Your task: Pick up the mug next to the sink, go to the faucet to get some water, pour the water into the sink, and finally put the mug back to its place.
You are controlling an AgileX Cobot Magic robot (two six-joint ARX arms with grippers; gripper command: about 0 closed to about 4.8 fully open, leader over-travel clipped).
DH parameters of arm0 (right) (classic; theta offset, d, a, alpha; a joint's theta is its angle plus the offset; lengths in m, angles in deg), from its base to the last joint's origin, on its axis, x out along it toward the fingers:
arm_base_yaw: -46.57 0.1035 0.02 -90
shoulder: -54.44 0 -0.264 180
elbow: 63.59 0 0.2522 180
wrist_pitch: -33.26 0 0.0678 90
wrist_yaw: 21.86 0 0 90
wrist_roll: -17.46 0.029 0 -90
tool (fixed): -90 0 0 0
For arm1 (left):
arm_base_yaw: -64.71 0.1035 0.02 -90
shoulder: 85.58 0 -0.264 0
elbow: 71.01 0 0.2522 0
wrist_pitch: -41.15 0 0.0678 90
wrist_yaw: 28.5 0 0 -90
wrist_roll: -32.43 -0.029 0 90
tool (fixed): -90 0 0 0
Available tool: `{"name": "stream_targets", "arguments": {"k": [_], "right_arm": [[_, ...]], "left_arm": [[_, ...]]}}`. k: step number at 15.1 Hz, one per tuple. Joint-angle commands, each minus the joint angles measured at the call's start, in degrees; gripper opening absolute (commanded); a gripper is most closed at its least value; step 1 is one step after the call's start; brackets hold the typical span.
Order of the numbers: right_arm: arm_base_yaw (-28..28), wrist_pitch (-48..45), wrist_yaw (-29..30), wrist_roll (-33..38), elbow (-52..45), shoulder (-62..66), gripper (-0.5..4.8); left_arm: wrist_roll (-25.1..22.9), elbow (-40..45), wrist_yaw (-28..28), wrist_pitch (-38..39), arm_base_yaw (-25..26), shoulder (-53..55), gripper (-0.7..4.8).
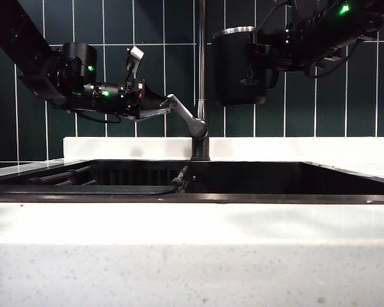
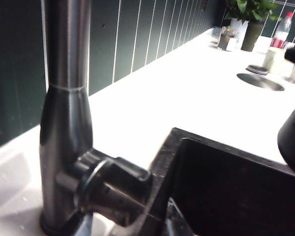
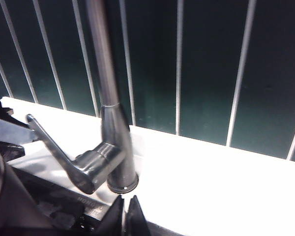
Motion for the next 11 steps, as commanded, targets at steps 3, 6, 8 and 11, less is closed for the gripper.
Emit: {"name": "stream_targets", "arguments": {"k": [3, 6, 8, 11], "right_arm": [[0.4, -0.9, 1.4, 0.9, 0.7, -0.5, 0.07], [0.4, -1.9, 1.4, 0.9, 0.7, -0.5, -0.01], [0.4, -2.8, 1.4, 2.4, 0.9, -0.5, -0.01], [0.7, 0.3, 4.4, 2.4, 6.3, 1.7, -0.01]], "left_arm": [[-4.9, -0.3, 6.8, -3.0, -1.8, -0.3, 2.61], [-5.1, -0.3, 7.5, -4.3, -1.8, -0.4, 2.6], [-4.3, -0.3, 7.1, -5.8, -1.8, -0.4, 2.59], [-1.8, -0.3, 5.9, -7.3, -1.8, -0.4, 2.55]]}}
